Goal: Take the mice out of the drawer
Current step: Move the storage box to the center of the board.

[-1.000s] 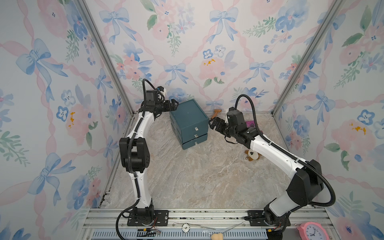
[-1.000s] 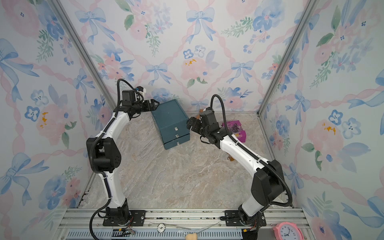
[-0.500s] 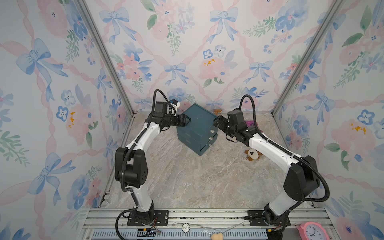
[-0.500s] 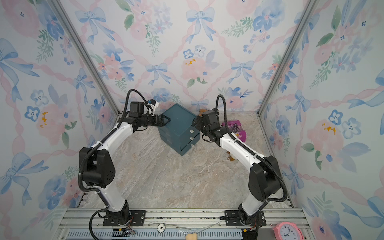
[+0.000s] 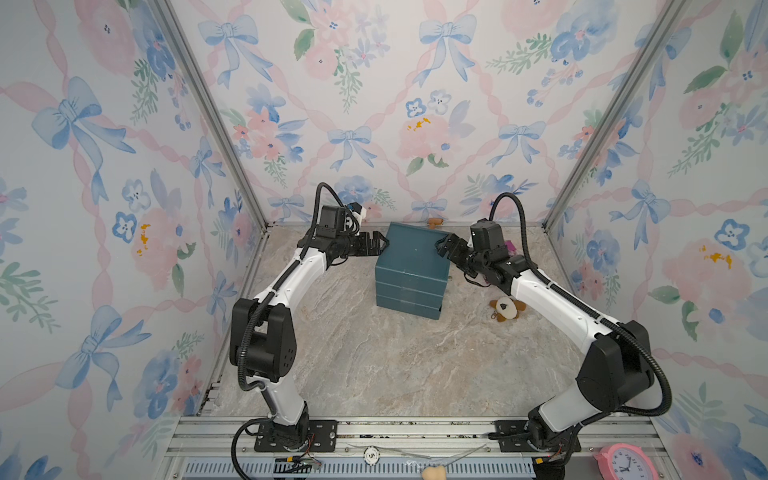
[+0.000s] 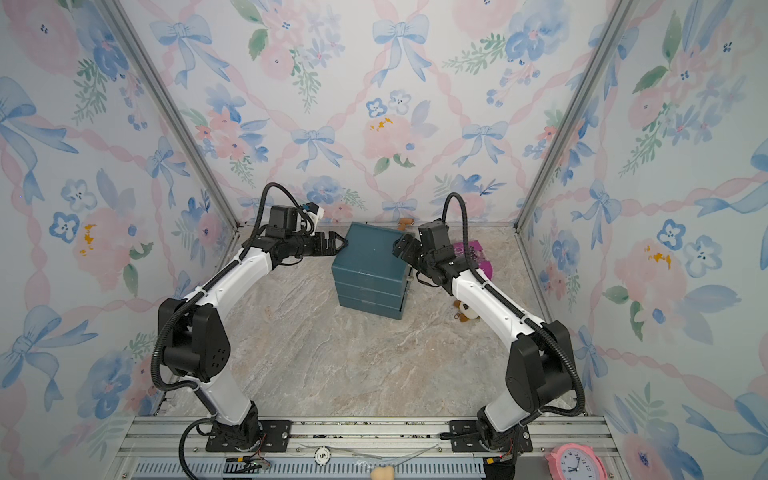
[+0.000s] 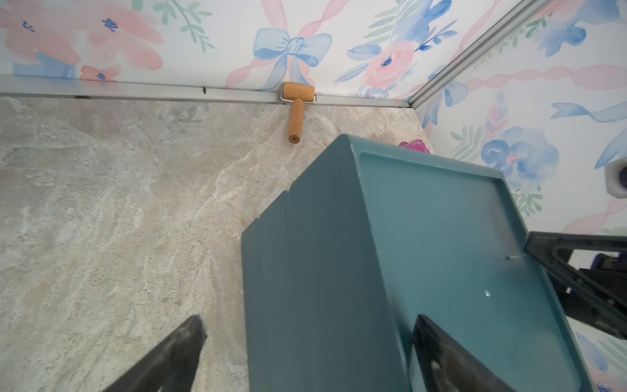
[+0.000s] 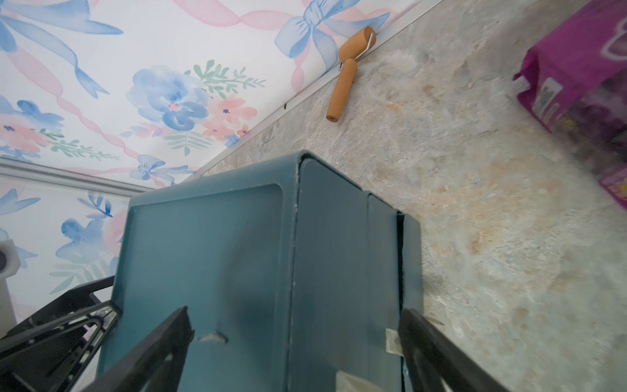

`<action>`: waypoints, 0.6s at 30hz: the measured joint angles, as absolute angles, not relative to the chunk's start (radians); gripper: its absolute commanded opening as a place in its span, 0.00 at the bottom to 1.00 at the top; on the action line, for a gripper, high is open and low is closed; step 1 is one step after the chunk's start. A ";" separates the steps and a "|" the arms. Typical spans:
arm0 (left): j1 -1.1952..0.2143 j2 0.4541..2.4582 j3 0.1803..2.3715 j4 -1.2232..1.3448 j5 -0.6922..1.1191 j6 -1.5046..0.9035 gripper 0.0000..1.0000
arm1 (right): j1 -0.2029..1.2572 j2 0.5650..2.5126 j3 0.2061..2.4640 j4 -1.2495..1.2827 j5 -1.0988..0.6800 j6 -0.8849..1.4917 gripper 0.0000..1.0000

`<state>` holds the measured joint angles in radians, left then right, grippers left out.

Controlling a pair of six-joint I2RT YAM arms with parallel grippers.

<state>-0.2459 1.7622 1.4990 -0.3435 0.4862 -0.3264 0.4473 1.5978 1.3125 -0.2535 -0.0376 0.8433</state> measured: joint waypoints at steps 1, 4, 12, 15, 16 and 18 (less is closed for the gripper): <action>-0.252 1.762 1.498 -0.343 0.492 -0.328 0.98 | 0.450 1.604 1.312 -0.255 -0.047 0.838 0.96; -0.277 1.749 1.467 -0.337 0.515 -0.354 0.98 | 0.468 1.617 1.321 -0.258 -0.080 0.817 0.96; -0.322 1.539 1.253 -0.347 0.470 -0.463 0.98 | 0.564 1.614 1.344 -0.312 -0.098 0.731 0.96; -0.323 1.451 1.180 -0.366 0.423 -0.510 0.98 | 0.611 1.610 1.349 -0.333 -0.096 0.722 0.96; -0.323 1.420 1.155 -0.375 0.401 -0.529 0.98 | 0.629 1.608 1.349 -0.340 -0.094 0.721 0.96; -0.324 1.364 1.119 -0.409 0.357 -0.566 0.98 | 0.668 1.600 1.349 -0.357 -0.093 0.720 0.96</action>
